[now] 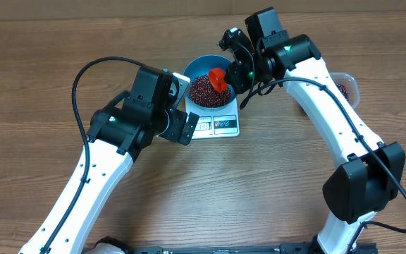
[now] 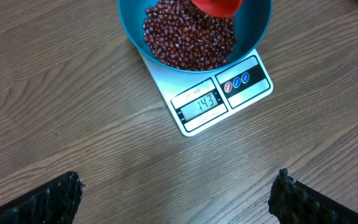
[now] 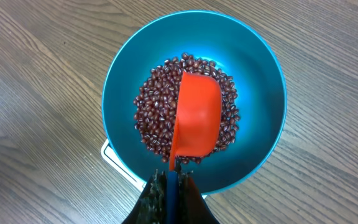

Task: Scoop item into bowl and weigh 150g on scale
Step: 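Hold the red cup tipped over the bowl, shaking out remaining beans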

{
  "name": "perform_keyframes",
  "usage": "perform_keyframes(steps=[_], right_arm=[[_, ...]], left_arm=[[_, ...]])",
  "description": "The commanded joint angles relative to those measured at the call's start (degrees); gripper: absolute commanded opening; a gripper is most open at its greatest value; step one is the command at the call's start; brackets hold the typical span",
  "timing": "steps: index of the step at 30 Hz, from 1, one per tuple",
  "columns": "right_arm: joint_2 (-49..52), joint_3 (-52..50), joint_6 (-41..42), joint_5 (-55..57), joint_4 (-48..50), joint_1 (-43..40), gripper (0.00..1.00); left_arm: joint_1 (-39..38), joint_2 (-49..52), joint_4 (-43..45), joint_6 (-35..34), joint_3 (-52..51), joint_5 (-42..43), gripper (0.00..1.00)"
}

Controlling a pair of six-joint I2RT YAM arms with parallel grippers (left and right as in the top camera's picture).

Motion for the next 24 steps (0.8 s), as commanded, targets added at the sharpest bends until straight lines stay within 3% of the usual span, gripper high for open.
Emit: perform_keyframes(steps=[1,3,5,6,11,24], right_arm=[[-2.27,1.95,1.99,0.31,0.59,-0.09,0.04],[-2.29,1.95,-0.09,-2.75,-0.24,-0.02,0.04],[-2.29,1.95,-10.34,-8.24,-2.91,0.26,0.04],[-2.29,1.95,-10.49,-7.63,-3.02,0.28,0.04],[-2.29,1.95,1.25,1.07,0.07,0.09,0.04],[-2.29,1.95,1.49,0.74,0.09,0.11,0.04]], left_arm=[[-0.04,0.46,0.09,1.09,0.76,-0.20,0.99],[-0.04,0.46,0.09,1.09,0.76,-0.20,1.00],[-0.04,0.46,0.07,1.07,0.76,-0.20,1.00],[-0.04,0.46,0.09,1.07,0.76,-0.20,1.00],[-0.04,0.46,0.09,1.09,0.76,-0.20,0.99],[-0.04,0.46,0.09,1.09,0.76,-0.20,0.99]])
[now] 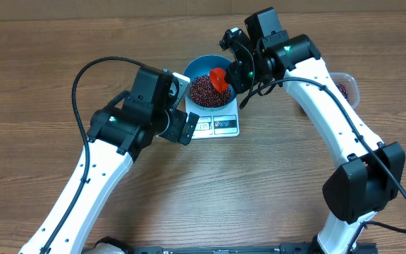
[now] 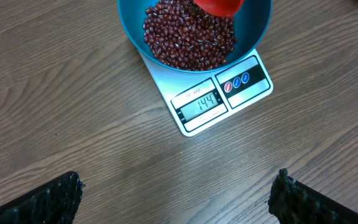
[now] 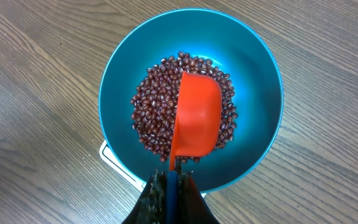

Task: Scoop item into bowl and weigh 150g on scale
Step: 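Hold the red cup tipped over the bowl, shaking out remaining beans, then move the empty red cup back over the bean tub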

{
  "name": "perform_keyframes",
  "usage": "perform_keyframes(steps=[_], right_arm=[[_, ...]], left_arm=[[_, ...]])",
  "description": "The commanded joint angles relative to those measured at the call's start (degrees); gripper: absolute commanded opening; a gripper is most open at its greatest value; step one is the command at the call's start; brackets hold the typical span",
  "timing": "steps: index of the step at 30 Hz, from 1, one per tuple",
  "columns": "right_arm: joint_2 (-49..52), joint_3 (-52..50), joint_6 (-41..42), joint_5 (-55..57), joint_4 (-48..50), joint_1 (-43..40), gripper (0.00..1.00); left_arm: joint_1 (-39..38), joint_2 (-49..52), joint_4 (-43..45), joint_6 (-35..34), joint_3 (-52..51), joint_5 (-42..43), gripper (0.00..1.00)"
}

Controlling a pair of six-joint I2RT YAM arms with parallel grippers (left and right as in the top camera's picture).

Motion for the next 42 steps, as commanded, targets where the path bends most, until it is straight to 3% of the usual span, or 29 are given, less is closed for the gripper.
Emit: perform_keyframes(steps=[1,6,11,21,30,36,42], right_arm=[[-2.27,1.90,0.70,0.09,0.24,0.00,0.04],[-2.29,1.90,2.19,0.13,0.39,0.00,0.04],[-2.29,1.92,9.22,-0.31,2.75,-0.11,0.04],[-6.88,1.97,9.03,-3.72,3.21,-0.96,0.04],[-17.29,1.95,11.78,1.18,0.72,-11.37,0.04],[-17.68,1.77,15.28,12.09,-7.02,-20.33,0.04],[-17.64,1.77,15.19,12.59,-10.01,-28.55,0.04]], left_arm=[[-0.04,0.46,0.09,1.07,0.76,-0.20,0.99],[-0.04,0.46,0.09,1.09,0.76,-0.20,0.99],[-0.04,0.46,0.09,1.09,0.76,-0.20,0.99],[-0.04,0.46,0.09,1.09,0.76,-0.20,0.99],[-0.04,0.46,0.09,1.09,0.76,-0.20,1.00],[-0.04,0.46,0.09,1.09,0.76,-0.20,1.00],[-0.04,0.46,0.09,1.07,0.76,-0.20,0.99]])
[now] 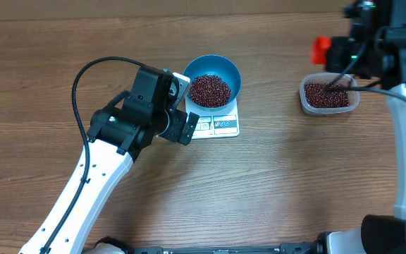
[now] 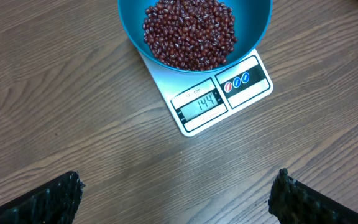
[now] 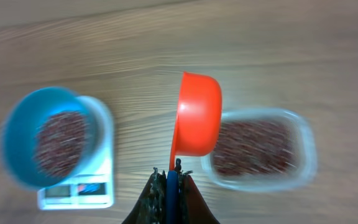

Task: Scoop item into bowl and weigh 150g on scale
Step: 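Move the empty red cup back over the bean tub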

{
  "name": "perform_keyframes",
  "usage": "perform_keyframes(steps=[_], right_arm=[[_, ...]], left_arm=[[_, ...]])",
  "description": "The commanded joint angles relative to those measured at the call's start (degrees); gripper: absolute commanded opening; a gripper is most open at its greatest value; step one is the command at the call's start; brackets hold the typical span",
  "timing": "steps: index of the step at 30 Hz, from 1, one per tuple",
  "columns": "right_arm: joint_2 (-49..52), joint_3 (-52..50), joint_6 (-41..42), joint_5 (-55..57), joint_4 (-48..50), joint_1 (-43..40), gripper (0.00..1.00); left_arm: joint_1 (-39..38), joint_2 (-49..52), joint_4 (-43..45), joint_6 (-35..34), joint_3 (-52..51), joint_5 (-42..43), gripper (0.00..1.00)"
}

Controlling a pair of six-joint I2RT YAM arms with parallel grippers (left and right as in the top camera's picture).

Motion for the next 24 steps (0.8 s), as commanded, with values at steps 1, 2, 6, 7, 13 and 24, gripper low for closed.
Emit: perform_keyframes(steps=[1,2,6,7,13,24], right_arm=[[-0.17,0.57,0.79,2.60,-1.01,-4.00,0.04],[-0.15,0.57,0.26,2.58,-1.66,-4.87,0.04],[-0.04,-1.07,-1.42,4.07,-2.10,-6.84,0.04],[0.02,-1.97,-1.44,5.16,-1.97,-7.08,0.04],[0.72,-7.72,-2.40,9.38,-0.37,-7.26,0.04],[0.72,-19.02,-6.62,8.37,10.32,-7.26,0.04]], left_arm=[[-0.04,0.46,0.07,1.09,0.76,-0.17,1.00],[-0.04,0.46,0.07,1.09,0.76,-0.17,0.99],[-0.04,0.46,0.09,1.07,0.76,-0.20,0.99],[-0.04,0.46,0.09,1.09,0.76,-0.20,1.00],[-0.04,0.46,0.09,1.07,0.76,-0.20,0.99],[-0.04,0.46,0.09,1.09,0.76,-0.20,1.00]])
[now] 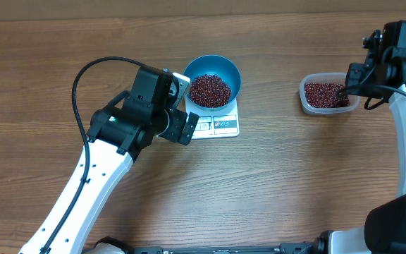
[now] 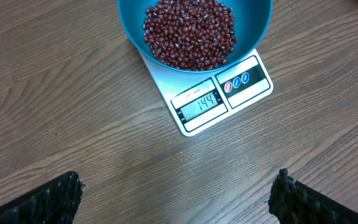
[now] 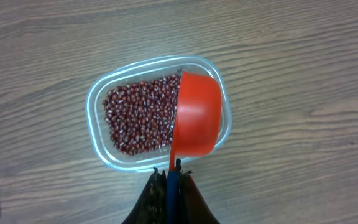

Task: Scoop item into bowl and weigh 150g on scale
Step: 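Move the empty red cup back over the bean tub, then lower the red cup into the beans and scoop with the right gripper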

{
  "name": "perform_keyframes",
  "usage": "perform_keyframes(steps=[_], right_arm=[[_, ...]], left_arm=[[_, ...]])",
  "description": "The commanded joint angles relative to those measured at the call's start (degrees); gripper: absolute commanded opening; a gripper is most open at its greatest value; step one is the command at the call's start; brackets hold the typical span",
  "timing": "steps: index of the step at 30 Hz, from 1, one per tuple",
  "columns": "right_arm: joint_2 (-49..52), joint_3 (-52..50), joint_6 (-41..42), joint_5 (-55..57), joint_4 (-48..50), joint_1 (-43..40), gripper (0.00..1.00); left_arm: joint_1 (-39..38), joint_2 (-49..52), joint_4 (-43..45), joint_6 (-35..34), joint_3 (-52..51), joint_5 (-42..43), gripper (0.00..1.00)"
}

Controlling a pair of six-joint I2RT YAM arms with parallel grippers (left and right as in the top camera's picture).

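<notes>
A blue bowl [image 1: 215, 77] of red beans [image 2: 189, 32] stands on the small white scale [image 2: 222, 93], whose display reads 144. My left gripper [image 2: 179, 193] hangs open over bare table in front of the scale. My right gripper [image 3: 170, 177] is shut on the blue handle of an orange scoop [image 3: 197, 115]. The scoop hangs over the right end of a clear tub of red beans [image 3: 145, 118] at the table's right. In the overhead view the scoop is hidden under the right wrist.
The brown wooden table [image 1: 273, 183] carries only the scale with its bowl and the clear tub [image 1: 325, 94]. My left arm [image 1: 129, 120] lies just left of the scale.
The right gripper with the scoop has moved from high beside the tub to close over it. The scale and bowl have dropped out of the right wrist view. The left arm is unmoved.
The scoop was tipped over the bowl with the scale at 143. Then it was still over the bowl and the reading was 144. Then the right gripper held the scoop near the tub at the right, and now holds it over the tub's beans.
</notes>
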Motion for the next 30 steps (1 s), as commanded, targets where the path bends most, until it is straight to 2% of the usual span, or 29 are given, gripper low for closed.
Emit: perform_keyframes(steps=[1,4,12,30], right_arm=[[0.09,-3.28,-3.50,-2.16,3.26,-0.28,0.04],[0.09,-6.69,-6.75,-6.23,6.93,-0.28,0.04],[0.13,-11.63,-9.75,-5.97,11.85,-0.28,0.04],[5.99,-12.26,-11.02,-2.60,11.54,2.25,0.04]], left_arm=[[-0.04,0.46,0.09,1.09,0.76,-0.22,0.99],[-0.04,0.46,0.09,1.09,0.76,-0.22,0.99],[-0.04,0.46,0.07,1.07,0.76,-0.22,1.00],[-0.04,0.46,0.09,1.09,0.76,-0.22,1.00]])
